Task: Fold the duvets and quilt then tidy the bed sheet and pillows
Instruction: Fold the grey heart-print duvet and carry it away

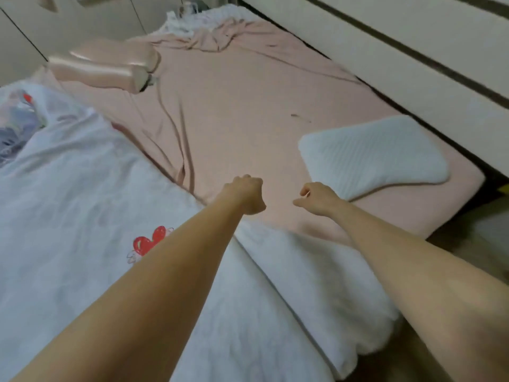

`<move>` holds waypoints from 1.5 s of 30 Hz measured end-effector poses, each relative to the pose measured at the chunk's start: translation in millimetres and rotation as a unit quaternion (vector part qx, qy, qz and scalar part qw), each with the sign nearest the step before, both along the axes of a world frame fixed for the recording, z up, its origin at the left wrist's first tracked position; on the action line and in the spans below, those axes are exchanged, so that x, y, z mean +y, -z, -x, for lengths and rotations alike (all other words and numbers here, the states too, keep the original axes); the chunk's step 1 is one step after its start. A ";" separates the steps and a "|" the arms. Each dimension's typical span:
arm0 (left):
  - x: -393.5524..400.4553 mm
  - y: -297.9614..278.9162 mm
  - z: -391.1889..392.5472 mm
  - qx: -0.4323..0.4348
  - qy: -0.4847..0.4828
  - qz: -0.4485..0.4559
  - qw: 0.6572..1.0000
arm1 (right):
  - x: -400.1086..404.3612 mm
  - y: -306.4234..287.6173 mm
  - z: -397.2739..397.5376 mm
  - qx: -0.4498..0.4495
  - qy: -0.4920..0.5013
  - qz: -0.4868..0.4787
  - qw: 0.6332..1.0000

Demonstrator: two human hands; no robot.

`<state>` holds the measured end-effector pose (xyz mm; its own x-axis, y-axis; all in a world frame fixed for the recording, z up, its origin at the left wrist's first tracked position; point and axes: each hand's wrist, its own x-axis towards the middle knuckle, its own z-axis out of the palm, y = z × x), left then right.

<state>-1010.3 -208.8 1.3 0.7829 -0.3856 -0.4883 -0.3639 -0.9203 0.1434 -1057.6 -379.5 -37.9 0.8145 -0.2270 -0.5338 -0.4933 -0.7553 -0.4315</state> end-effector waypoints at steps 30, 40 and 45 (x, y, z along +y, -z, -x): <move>149.3 -122.0 1.5 -0.296 -0.177 0.222 0.912 | 174.0 -164.7 -23.9 -0.389 0.038 -0.125 0.912; 325.5 -364.3 13.6 -0.485 -0.327 0.315 0.747 | 367.0 -400.1 -67.7 -0.572 -0.155 -0.183 0.784; 375.9 -311.7 18.4 -0.307 -0.402 0.073 0.860 | 386.9 -328.0 -75.1 -0.358 -0.351 -0.027 0.865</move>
